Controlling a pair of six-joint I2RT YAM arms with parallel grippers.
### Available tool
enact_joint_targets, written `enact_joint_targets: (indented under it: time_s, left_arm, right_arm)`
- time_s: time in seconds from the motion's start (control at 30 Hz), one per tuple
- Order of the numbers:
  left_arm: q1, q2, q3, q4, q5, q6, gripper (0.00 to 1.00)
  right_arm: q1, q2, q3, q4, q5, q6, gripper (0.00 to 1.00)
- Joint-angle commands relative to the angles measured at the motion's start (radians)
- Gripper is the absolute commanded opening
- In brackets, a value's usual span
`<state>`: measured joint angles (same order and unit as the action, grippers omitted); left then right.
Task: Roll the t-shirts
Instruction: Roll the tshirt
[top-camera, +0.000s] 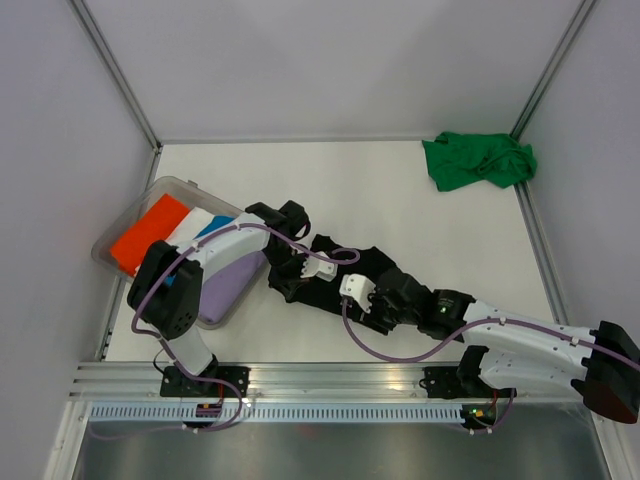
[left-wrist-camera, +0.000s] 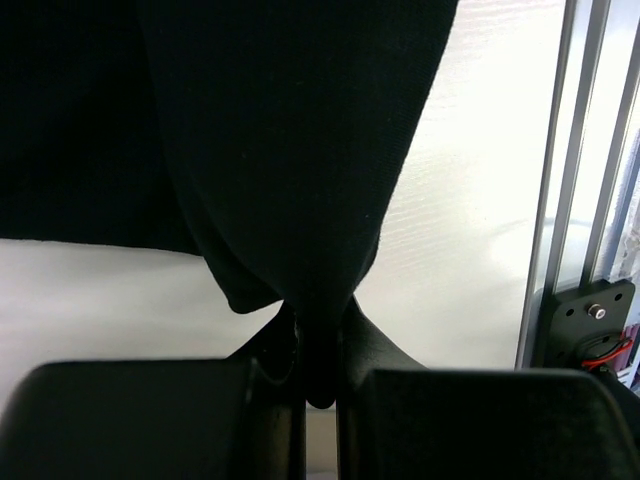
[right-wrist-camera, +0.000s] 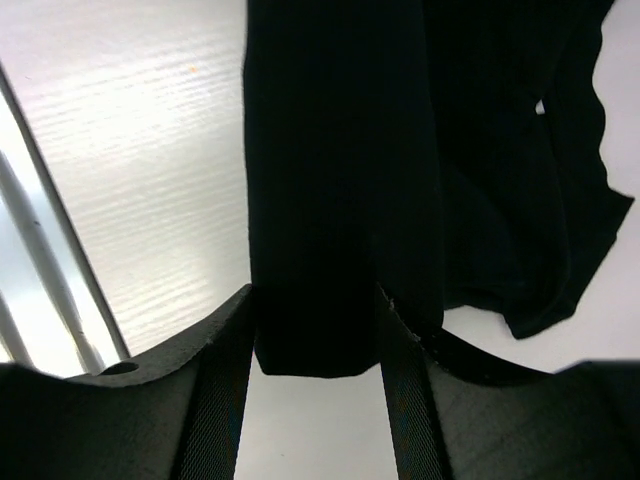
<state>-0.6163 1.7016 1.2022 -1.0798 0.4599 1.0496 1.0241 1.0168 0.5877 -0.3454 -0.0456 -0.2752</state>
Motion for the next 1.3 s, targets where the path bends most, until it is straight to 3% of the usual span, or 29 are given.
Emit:
enact_joint_targets:
  time_s: [0.0,0.27,0.33,0.37,0.43,0.53,0.8,1.0,1.03,1.07,1.17,1.27]
  left_arm:
    - [0.009,-0.002,0.025,-0.029,0.080,0.066,0.02]
    - [0.020,0.021,0.046,-0.032,0.097,0.076,0.02]
    - [0.021,0.027,0.056,-0.040,0.103,0.073,0.02]
    - [0.021,0.027,0.056,-0.043,0.105,0.072,0.02]
    - [0.026,0.020,0.053,-0.063,0.106,0.076,0.02]
    - [0.039,-0.005,0.036,-0.094,0.103,0.105,0.02]
    - [0.078,-0.034,0.008,-0.225,0.062,0.199,0.02]
    - [0.081,-0.014,0.019,-0.241,0.089,0.216,0.03]
    - [0.081,-0.005,0.026,-0.233,0.094,0.196,0.06]
    - [0.081,0.004,0.036,-0.224,0.098,0.173,0.17]
    - [0.081,0.052,0.088,-0.181,0.111,0.072,0.39]
    - [0.081,0.064,0.108,-0.137,0.135,-0.022,0.44]
  right_arm:
    - [0.002,-0.001,-0.031,0.058,0.116,-0.036,0.57]
    - [0.004,0.054,-0.054,0.046,0.118,-0.085,0.52]
    - [0.002,0.097,-0.029,0.031,0.086,-0.085,0.41]
    - [0.002,0.121,-0.019,0.025,0.066,-0.081,0.23]
    - [0.002,0.137,0.033,-0.009,-0.011,-0.079,0.07]
    - [0.002,0.147,0.134,-0.058,-0.074,-0.026,0.00]
    - [0.021,0.140,0.166,0.014,-0.293,0.246,0.00]
    - [0.042,0.079,0.020,0.040,-0.313,0.537,0.00]
    - [0.042,0.034,-0.035,0.054,-0.329,0.565,0.00]
    - [0.037,0.010,-0.066,0.072,-0.339,0.586,0.00]
    - [-0.019,-0.078,-0.173,0.192,-0.399,0.689,0.00]
    - [-0.113,-0.152,-0.256,0.282,-0.459,0.797,0.00]
